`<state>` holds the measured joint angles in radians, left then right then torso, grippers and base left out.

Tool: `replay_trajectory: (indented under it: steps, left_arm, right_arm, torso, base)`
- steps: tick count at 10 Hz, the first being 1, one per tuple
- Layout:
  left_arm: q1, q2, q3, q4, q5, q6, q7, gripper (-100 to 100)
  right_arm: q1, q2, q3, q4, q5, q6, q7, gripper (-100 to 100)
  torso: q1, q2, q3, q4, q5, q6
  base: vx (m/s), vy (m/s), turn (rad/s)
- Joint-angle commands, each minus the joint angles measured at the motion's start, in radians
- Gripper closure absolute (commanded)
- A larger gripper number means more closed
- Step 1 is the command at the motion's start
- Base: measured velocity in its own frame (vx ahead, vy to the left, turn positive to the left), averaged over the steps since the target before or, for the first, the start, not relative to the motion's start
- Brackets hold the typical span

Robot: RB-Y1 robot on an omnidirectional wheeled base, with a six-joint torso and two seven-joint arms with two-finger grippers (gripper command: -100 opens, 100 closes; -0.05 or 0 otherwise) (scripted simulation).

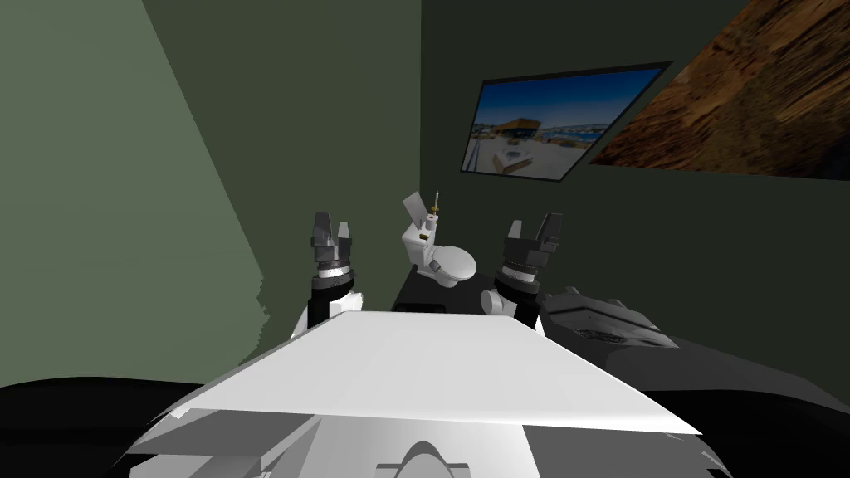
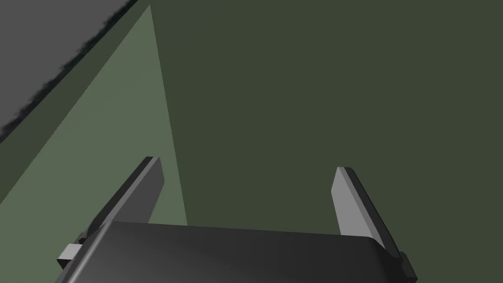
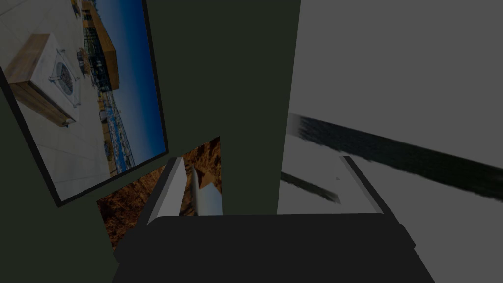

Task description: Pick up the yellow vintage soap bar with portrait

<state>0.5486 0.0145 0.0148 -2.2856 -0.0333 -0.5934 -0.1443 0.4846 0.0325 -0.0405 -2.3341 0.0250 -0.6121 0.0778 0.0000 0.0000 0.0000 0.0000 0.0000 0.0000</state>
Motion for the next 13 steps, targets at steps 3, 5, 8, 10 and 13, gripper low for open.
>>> replay_trajectory:
  steps: [3, 5, 8, 10, 13]
  left_arm:
    - [-0.032, 0.076, -0.009, 0.032, 0.012, 0.052, 0.023, -100]
    - [-0.058, 0.098, -0.017, 0.055, 0.022, 0.093, 0.04, -100]
    - [-0.106, 0.119, -0.03, 0.099, 0.04, 0.17, 0.074, -100]
    - [-0.124, 0.123, -0.036, 0.115, 0.047, 0.2, 0.087, -100]
    - [-0.182, 0.13, -0.053, 0.165, 0.07, 0.287, 0.128, -100]
  right_arm:
    - [0.0, 0.0, 0.0, 0.0, 0.0, 0.0, 0.0, 0]
    - [0.0, 0.0, 0.0, 0.0, 0.0, 0.0, 0.0, 0]
    - [0.0, 0.0, 0.0, 0.0, 0.0, 0.0, 0.0, 0]
    - [0.0, 0.0, 0.0, 0.0, 0.0, 0.0, 0.0, 0]
    - [0.0, 0.0, 0.0, 0.0, 0.0, 0.0, 0.0, 0]
  torso:
    - [-0.001, -0.001, 0.0, 0.0, 0.0, 0.0]
    - [-0.001, -0.001, -0.001, 0.0, 0.0, 0.0]
    - [-0.001, -0.002, -0.001, 0.0, 0.0, 0.0]
    - [-0.002, -0.002, -0.001, 0.0, 0.0, 0.0]
    - [-0.001, -0.001, -0.001, 0.0, 0.0, 0.0]
  base:
    - [0.01, -0.012, -0.01]
    - [0.014, -0.018, -0.013]
    - [0.021, -0.024, -0.015]
    - [0.019, -0.026, -0.012]
    - [0.018, -0.021, -0.018]
